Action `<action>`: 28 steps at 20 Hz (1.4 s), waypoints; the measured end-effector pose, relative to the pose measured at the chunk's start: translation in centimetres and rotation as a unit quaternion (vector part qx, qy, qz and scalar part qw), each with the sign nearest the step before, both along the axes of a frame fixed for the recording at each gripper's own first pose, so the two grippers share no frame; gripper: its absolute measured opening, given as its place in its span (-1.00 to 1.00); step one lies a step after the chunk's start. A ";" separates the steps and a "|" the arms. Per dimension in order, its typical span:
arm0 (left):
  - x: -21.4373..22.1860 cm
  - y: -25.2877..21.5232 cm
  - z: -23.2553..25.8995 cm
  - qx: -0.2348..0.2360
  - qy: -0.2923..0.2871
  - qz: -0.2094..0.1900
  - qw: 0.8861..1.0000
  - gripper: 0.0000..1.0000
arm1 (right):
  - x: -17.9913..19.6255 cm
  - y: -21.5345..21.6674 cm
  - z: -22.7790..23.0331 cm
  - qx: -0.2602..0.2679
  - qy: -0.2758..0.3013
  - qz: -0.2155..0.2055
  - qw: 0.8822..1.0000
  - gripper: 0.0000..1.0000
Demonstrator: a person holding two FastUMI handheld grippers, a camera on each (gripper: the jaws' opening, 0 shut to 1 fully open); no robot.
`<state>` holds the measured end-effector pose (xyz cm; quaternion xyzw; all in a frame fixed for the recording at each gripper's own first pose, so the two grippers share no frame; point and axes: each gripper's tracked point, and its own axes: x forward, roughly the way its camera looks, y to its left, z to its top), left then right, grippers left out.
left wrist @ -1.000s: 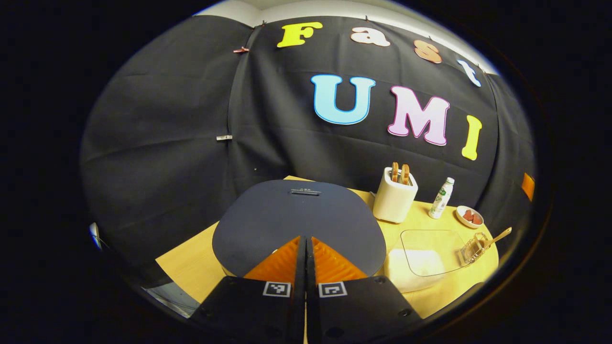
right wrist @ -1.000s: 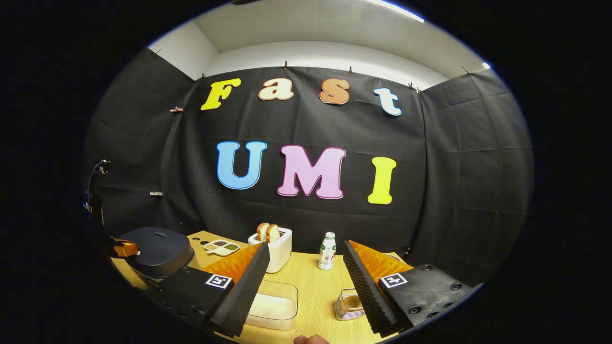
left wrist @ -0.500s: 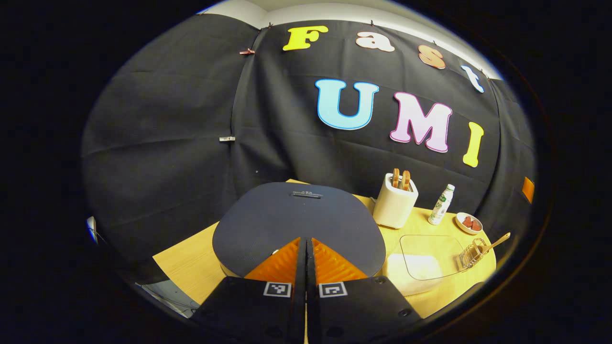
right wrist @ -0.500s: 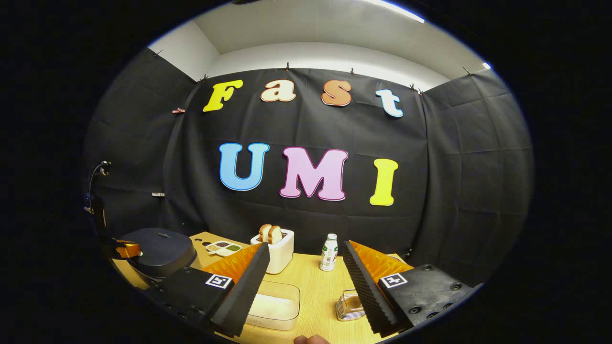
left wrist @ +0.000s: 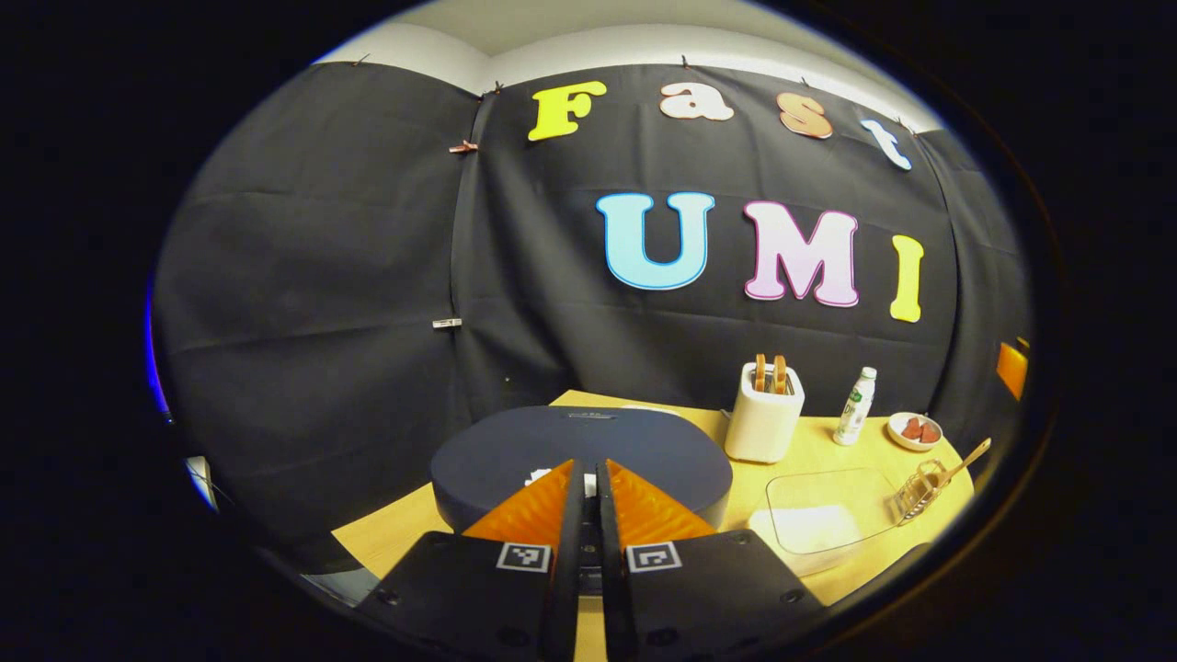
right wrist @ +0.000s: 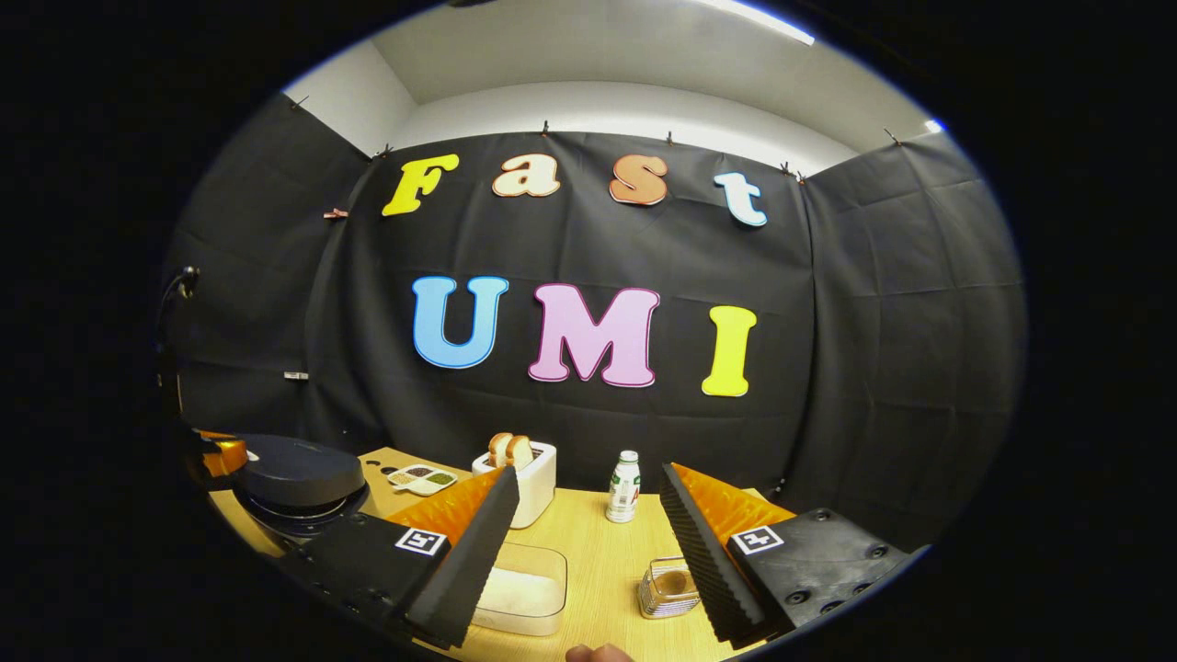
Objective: Close the left gripper, press the button to open the rice cooker; take a wooden spoon from the chopstick holder with the right hand, scoop a spoonful of rice and pour it into the rice cooker, then put the wooden spoon back into the chopstick holder.
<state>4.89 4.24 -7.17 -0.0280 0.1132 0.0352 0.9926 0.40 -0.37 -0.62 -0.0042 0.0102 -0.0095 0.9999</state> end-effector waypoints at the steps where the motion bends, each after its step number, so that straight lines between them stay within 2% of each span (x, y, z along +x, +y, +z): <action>1: 0.0 -0.1 0.9 0.001 -0.004 0.000 1.000 -0.66 | 0.0 -0.2 -0.3 0.005 0.004 -0.001 1.000 0.93; 5: -0.2 -0.2 5.3 0.037 -0.054 -0.004 0.998 -0.30 | 0.1 -1.4 -1.3 0.016 0.020 -0.011 1.000 0.93; 7: -0.7 -1.3 5.3 0.033 -0.049 -0.015 0.998 -0.14 | 0.2 -1.8 -2.4 0.025 0.035 -0.013 0.999 0.93; 9: -0.9 -1.5 5.5 0.018 -0.051 -0.017 0.998 -0.12 | 0.2 -2.5 -3.4 0.030 0.050 -0.019 0.998 0.93; 14: -0.9 -0.7 5.4 0.020 -0.048 0.007 0.999 -0.08 | 0.2 -5.0 -5.1 0.034 0.059 -0.044 0.997 0.93; 17: -1.1 0.1 7.3 0.032 -0.072 0.023 0.997 -0.05 | 0.1 -6.7 -7.5 0.041 0.084 -0.060 0.994 0.93; 19: -1.1 0.1 7.7 0.039 -0.078 0.028 0.996 -0.03 | 0.4 -8.3 -8.9 0.054 0.097 -0.078 0.991 0.94; 22: -1.4 0.5 8.9 0.036 -0.100 0.044 0.993 0.41 | 0.8 -10.4 -11.3 0.074 0.122 -0.106 0.984 0.94; 26: -1.7 0.3 8.4 0.026 -0.090 0.061 0.994 0.60 | 1.2 -13.0 -15.4 0.108 0.163 -0.137 0.971 0.91; 28: -2.0 0.3 8.3 0.027 -0.085 0.068 0.994 0.60 | 1.3 -14.2 -17.5 0.127 0.184 -0.150 0.963 0.91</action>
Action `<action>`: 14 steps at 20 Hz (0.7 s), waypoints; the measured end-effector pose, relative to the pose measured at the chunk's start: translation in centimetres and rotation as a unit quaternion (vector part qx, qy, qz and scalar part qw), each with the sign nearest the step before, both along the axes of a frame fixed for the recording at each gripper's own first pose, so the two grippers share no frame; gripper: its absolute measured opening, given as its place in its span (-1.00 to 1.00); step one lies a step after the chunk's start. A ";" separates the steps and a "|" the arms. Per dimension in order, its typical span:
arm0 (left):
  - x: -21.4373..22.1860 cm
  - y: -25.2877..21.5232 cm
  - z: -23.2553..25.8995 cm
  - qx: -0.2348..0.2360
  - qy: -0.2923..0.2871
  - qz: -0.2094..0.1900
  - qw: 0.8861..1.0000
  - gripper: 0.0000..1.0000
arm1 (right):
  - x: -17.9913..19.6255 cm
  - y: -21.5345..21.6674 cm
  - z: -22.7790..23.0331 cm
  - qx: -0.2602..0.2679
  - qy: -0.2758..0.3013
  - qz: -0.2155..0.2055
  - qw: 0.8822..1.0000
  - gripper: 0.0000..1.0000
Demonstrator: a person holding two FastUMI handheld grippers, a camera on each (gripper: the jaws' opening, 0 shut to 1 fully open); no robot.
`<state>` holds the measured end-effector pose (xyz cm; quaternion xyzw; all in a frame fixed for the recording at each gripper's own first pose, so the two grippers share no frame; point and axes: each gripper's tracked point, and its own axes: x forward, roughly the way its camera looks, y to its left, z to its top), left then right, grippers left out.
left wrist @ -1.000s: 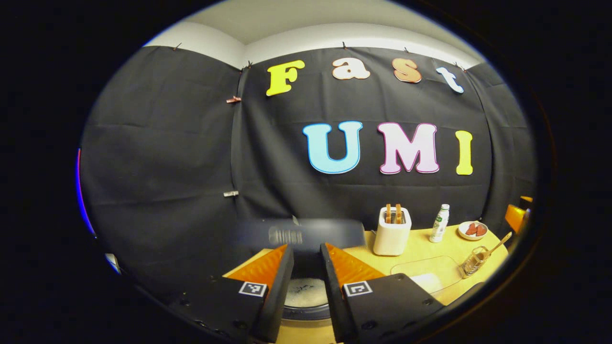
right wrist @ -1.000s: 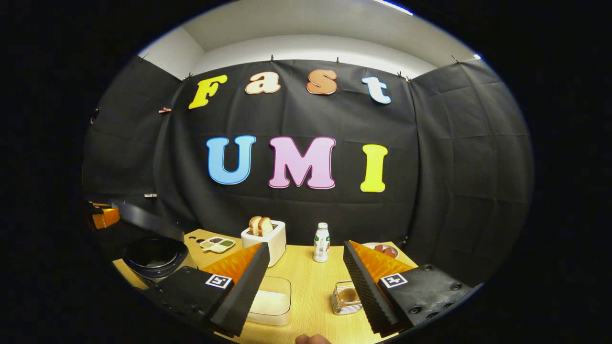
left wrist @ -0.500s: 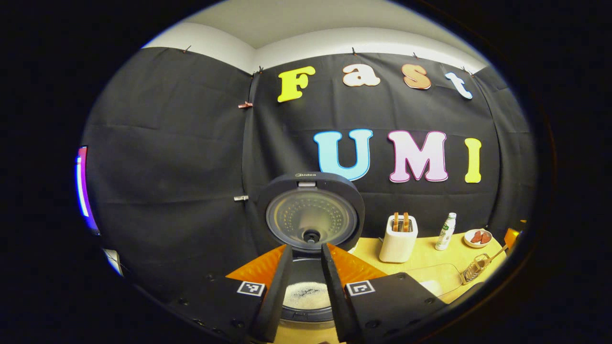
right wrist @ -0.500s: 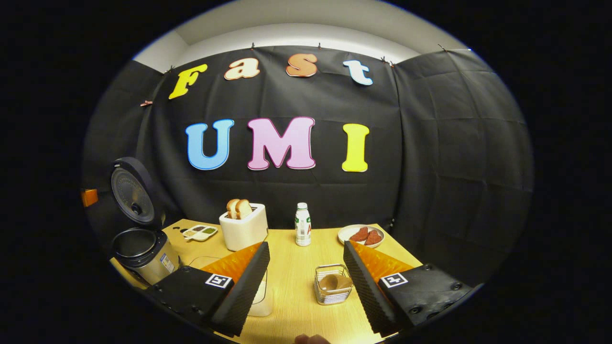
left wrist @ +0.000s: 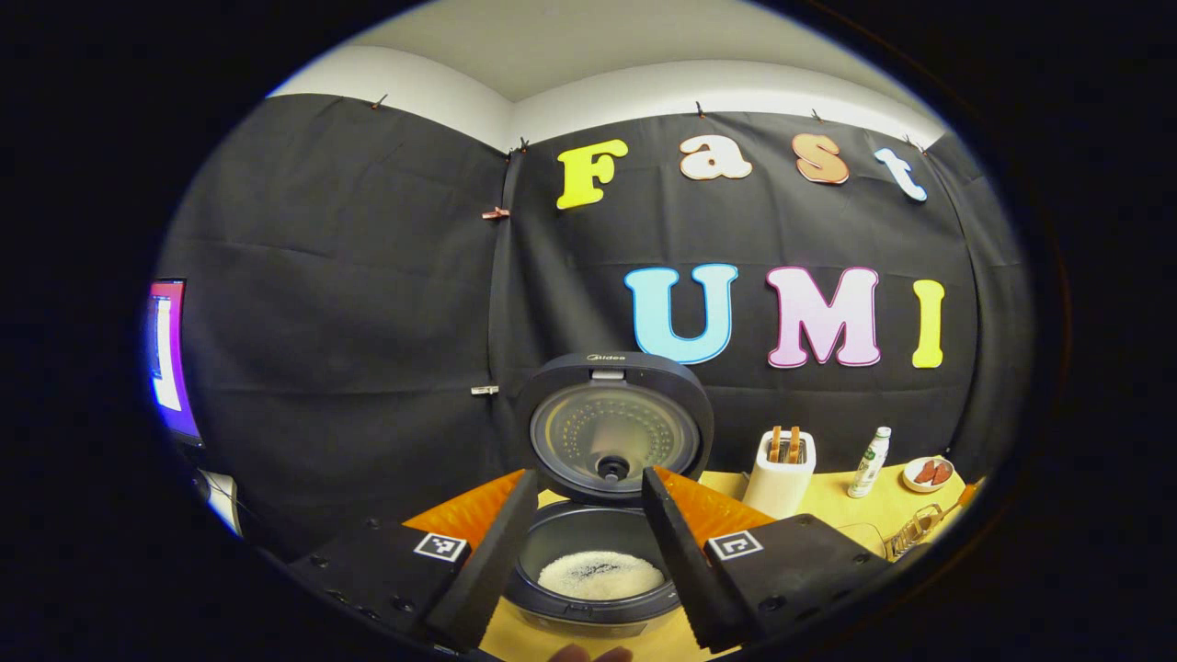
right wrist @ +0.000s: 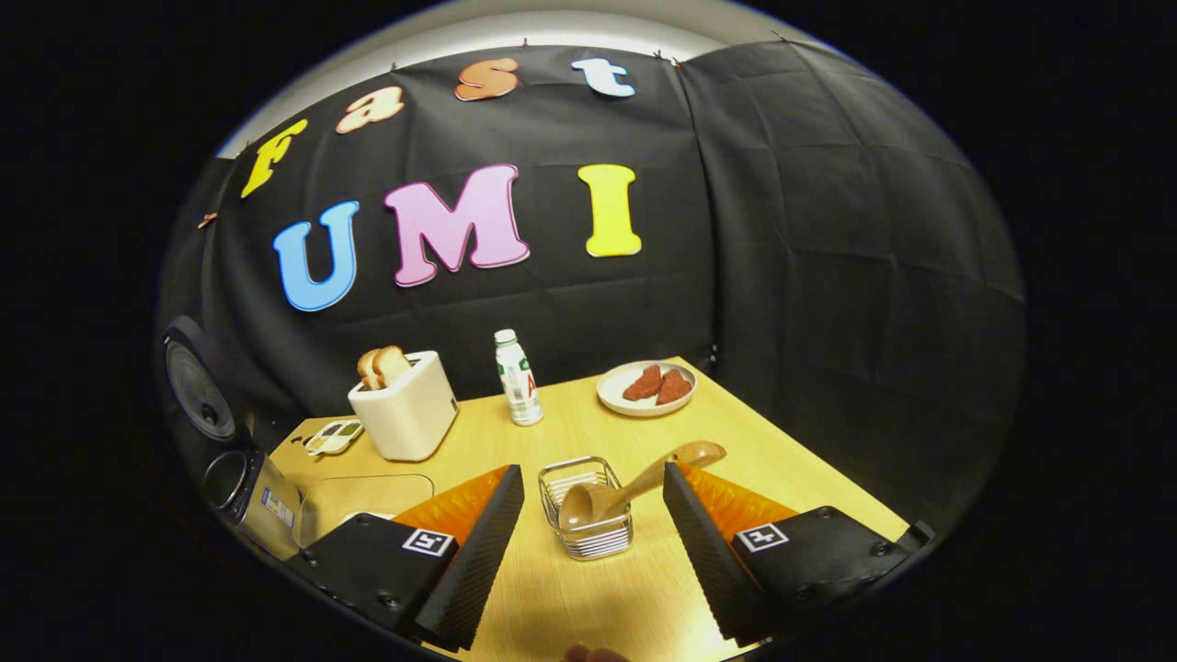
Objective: Close the left gripper, press the button to open the rice cooker; take a wooden spoon from the chopstick holder with the right hand, scoop a spoonful of rice and pour it into the rice cooker, then put the wooden spoon back into the chopstick holder.
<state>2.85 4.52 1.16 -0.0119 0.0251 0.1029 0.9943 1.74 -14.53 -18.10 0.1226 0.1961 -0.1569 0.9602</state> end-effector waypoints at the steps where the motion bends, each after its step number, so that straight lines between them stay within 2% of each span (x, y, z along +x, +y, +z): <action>1: -0.2 0.1 0.1 0.001 0.001 0.005 1.000 0.61 | 0.2 -0.6 -0.9 0.011 0.006 -0.007 1.000 0.92; 4: -0.4 0.0 0.0 0.001 0.004 0.015 1.000 0.61 | 1.1 -1.9 -2.5 0.019 0.017 -0.015 1.000 0.94; 9: -0.9 -0.1 -0.1 0.006 0.015 0.025 1.000 0.60 | 3.1 -2.5 -4.8 0.024 0.029 -0.003 0.999 0.94; 14: -1.5 -0.6 -0.4 0.011 0.027 0.026 0.999 0.61 | 5.0 -3.2 -4.8 0.021 0.018 -0.005 1.000 0.89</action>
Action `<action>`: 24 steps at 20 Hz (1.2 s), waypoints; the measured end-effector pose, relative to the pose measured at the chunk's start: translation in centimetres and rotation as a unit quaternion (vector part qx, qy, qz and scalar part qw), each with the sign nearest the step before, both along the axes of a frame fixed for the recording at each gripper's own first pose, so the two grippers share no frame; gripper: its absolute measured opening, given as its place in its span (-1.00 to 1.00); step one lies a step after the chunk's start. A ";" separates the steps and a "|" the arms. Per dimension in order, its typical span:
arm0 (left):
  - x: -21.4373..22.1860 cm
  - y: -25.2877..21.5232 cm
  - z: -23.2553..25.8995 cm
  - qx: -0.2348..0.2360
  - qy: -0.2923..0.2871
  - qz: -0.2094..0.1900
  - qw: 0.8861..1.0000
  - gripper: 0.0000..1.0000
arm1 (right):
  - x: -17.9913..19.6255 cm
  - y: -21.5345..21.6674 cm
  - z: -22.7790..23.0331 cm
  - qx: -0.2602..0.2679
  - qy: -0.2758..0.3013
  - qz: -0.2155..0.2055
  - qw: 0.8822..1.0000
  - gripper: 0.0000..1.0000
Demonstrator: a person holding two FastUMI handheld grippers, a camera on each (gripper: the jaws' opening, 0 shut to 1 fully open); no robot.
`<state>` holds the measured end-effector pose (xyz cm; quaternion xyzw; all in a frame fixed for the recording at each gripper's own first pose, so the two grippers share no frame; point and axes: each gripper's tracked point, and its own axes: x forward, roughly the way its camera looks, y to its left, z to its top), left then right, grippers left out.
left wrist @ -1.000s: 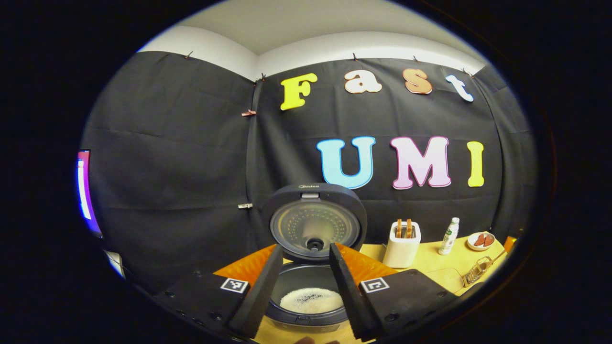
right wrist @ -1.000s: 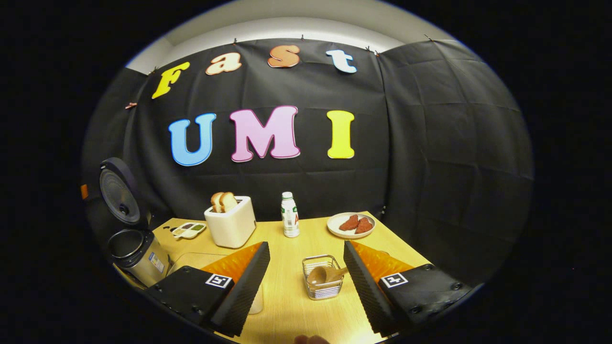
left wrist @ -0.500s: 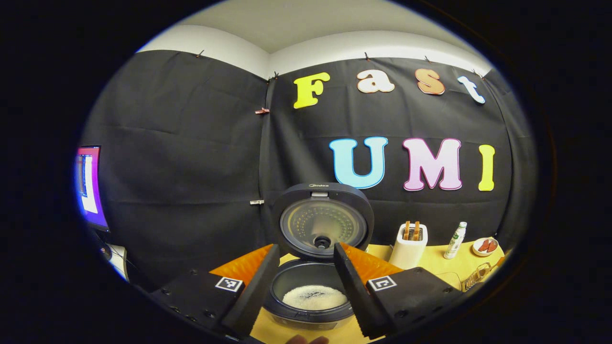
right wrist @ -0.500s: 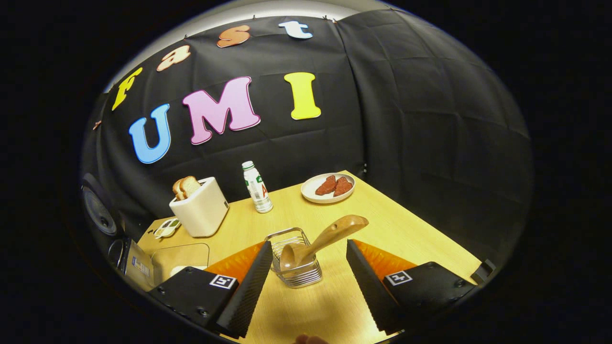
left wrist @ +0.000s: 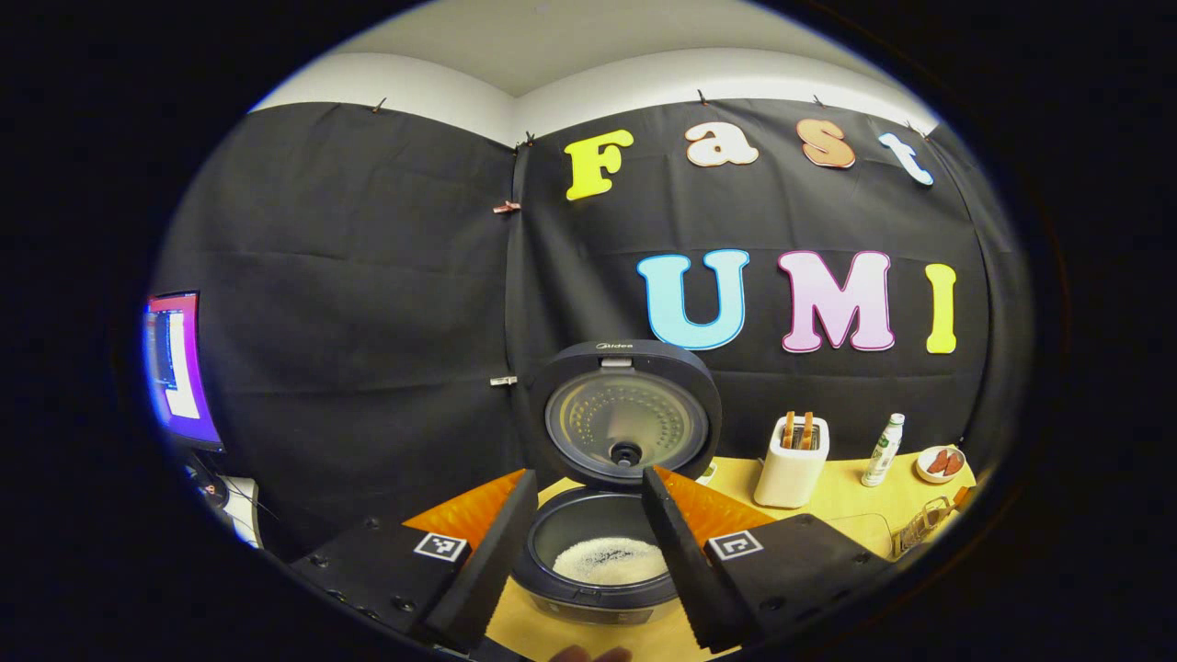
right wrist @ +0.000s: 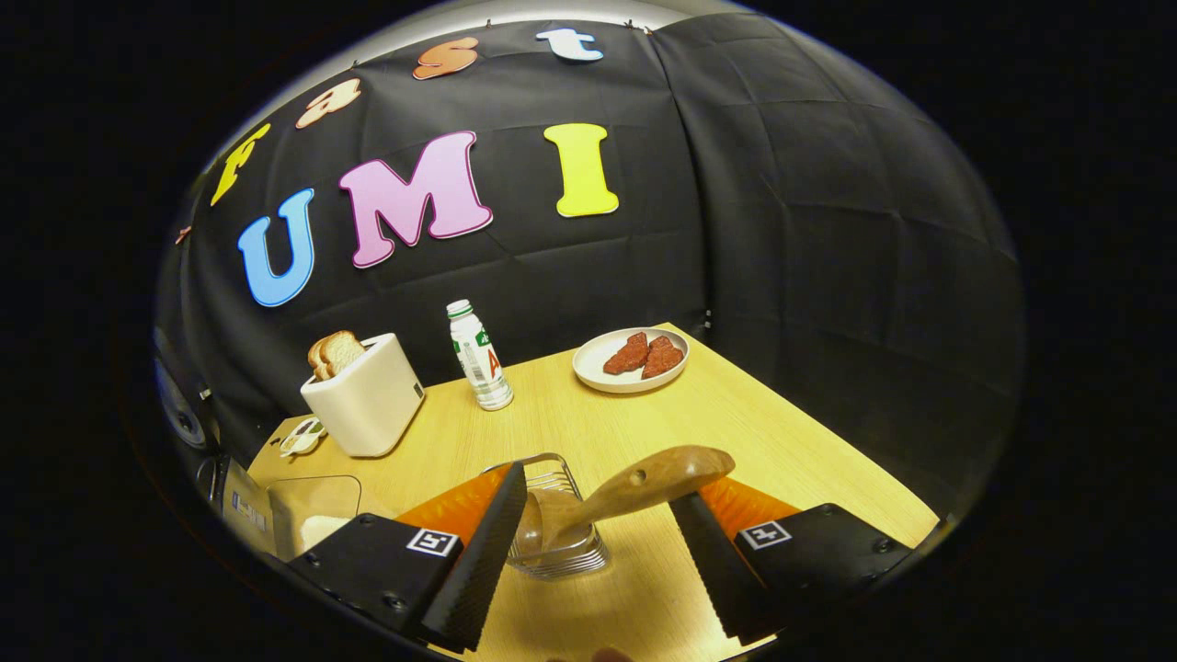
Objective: Close the left gripper, press the button to open the rice cooker; take a wooden spoon from the chopstick holder with the right hand, scoop a spoonful of rice and pour it into the rice cooker, then put the wooden spoon back into the chopstick holder.
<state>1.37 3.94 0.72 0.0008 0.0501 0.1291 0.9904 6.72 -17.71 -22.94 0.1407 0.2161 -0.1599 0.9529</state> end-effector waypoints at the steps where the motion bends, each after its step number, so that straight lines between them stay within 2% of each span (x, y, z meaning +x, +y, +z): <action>1: -0.1 0.0 -0.1 0.000 0.002 0.000 1.000 0.60 | 0.4 0.1 0.0 0.001 -0.003 0.005 1.000 0.88; 3: -0.3 -0.2 -0.4 -0.002 0.006 0.001 1.000 0.60 | 0.7 0.7 -0.4 0.008 0.000 0.017 1.000 0.77; 7: -0.9 -0.1 -0.7 -0.004 0.013 0.002 1.000 0.61 | 0.6 0.3 -1.3 0.001 0.022 0.010 1.000 0.51; 8: -1.0 0.0 -0.9 -0.003 0.015 0.003 1.000 0.60 | 0.5 0.1 -1.4 -0.003 0.026 0.003 1.000 0.29; 9: -1.1 0.2 -0.9 -0.001 0.017 0.003 1.000 0.60 | 0.6 -0.1 -1.2 -0.002 0.025 -0.002 1.000 0.19; 10: -1.2 0.3 -0.8 0.002 0.016 0.004 1.000 0.61 | 0.4 0.3 -1.1 0.003 0.023 0.002 1.000 -0.17; 12: -1.3 0.5 -0.6 0.007 0.015 0.004 1.000 0.60 | 1.4 1.0 -0.6 0.006 0.013 0.013 1.000 -0.30; 14: -1.4 0.9 -0.5 0.011 0.013 0.006 1.000 0.60 | 1.9 2.7 0.0 -0.004 0.008 0.036 0.999 -0.61; 16: -1.5 1.1 -0.5 0.012 0.011 0.006 1.000 0.61 | 1.8 3.8 0.5 -0.031 0.011 0.060 0.998 -0.75; 17: -1.5 1.1 -0.5 0.014 0.011 0.006 1.000 0.61 | 1.8 4.0 0.7 -0.038 0.008 0.064 0.997 -0.75; 24: -1.7 2.3 -0.7 0.005 0.005 0.007 1.000 0.60 | 1.8 3.0 5.4 -0.065 -0.029 0.049 0.996 -0.75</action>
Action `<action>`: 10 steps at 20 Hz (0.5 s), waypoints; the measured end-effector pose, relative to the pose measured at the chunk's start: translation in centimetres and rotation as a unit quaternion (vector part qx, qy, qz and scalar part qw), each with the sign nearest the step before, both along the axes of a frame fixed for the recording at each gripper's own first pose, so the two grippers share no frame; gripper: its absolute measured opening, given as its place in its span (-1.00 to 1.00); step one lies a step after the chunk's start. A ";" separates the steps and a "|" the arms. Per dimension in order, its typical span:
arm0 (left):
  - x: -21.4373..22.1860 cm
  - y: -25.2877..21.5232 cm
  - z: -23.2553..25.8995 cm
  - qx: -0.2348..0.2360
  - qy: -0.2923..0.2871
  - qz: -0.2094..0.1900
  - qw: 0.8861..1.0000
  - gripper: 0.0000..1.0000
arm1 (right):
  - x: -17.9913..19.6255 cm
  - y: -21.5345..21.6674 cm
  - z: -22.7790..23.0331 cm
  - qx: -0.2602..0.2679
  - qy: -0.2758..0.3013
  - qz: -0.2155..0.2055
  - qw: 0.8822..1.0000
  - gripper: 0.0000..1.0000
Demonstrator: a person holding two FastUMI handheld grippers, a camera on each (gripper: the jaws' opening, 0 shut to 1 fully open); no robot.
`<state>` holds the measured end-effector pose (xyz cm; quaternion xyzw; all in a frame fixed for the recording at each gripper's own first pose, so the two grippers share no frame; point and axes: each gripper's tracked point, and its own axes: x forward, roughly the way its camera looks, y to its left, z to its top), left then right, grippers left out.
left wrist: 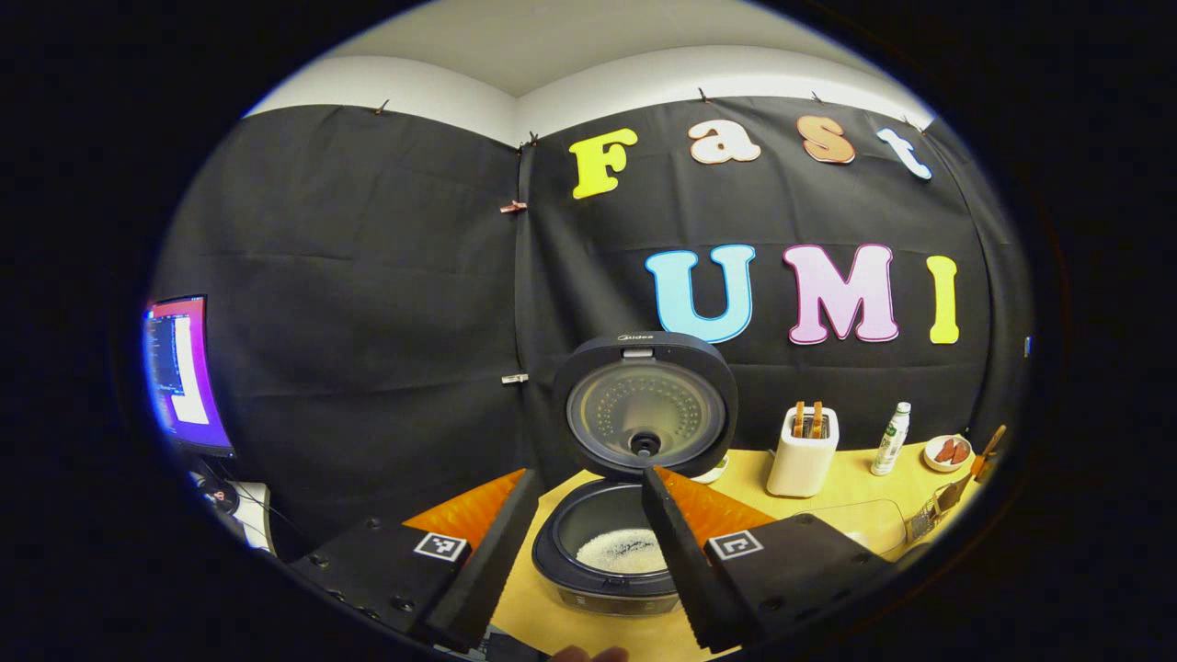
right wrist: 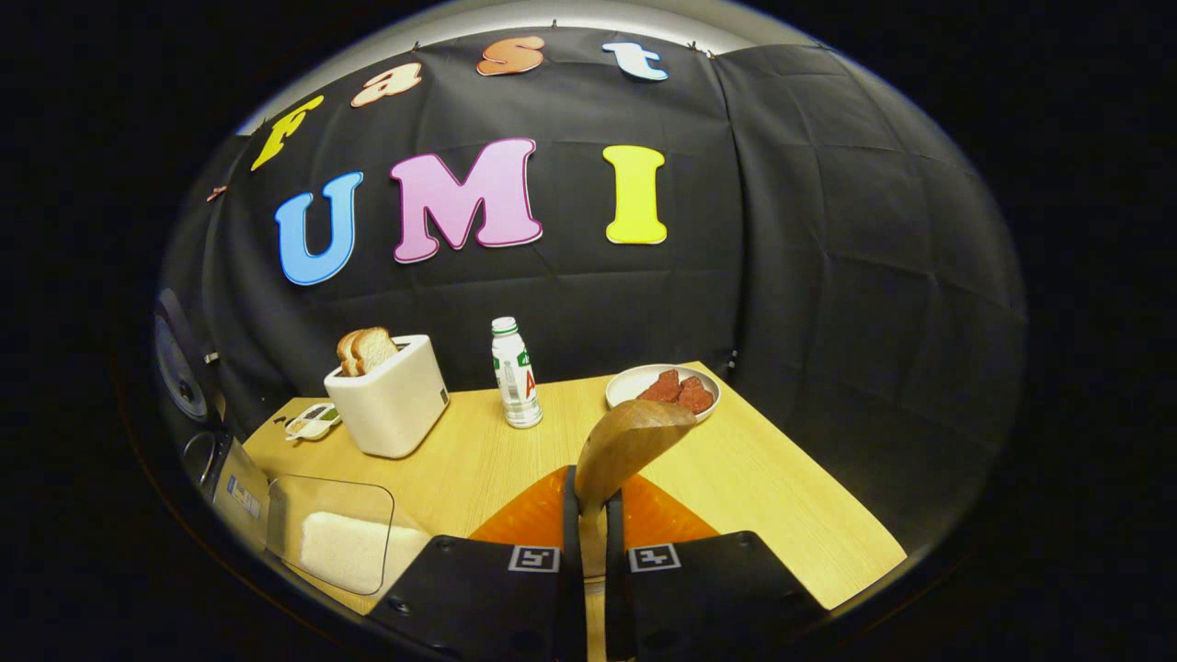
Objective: Close the left gripper, press the button to open the rice cooker; take a wooden spoon from the chopstick holder with the right hand, scoop a spoonful of rice and pour it into the rice cooker, then put the wooden spoon back into the chopstick holder.
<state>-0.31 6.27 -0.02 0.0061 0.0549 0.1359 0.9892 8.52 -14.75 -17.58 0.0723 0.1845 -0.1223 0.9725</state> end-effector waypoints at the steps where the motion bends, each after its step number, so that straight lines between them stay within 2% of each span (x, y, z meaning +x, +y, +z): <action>1: 0.1 0.2 -0.1 -0.004 -0.001 0.000 1.000 0.60 | -0.1 0.0 1.1 -0.004 -0.008 -0.002 1.000 -0.75; 3: 0.3 0.7 -0.2 -0.011 -0.004 -0.001 1.000 0.60 | -0.2 0.2 3.5 -0.017 -0.029 -0.007 0.999 -0.75; 6: 0.5 1.6 -0.5 -0.014 -0.007 -0.007 1.000 0.60 | 0.1 2.0 6.6 -0.007 -0.057 -0.004 0.998 -0.75; 10: 0.9 3.0 -0.4 -0.017 -0.014 -0.012 1.000 0.61 | 0.6 7.3 9.8 0.014 -0.082 0.031 0.996 -0.75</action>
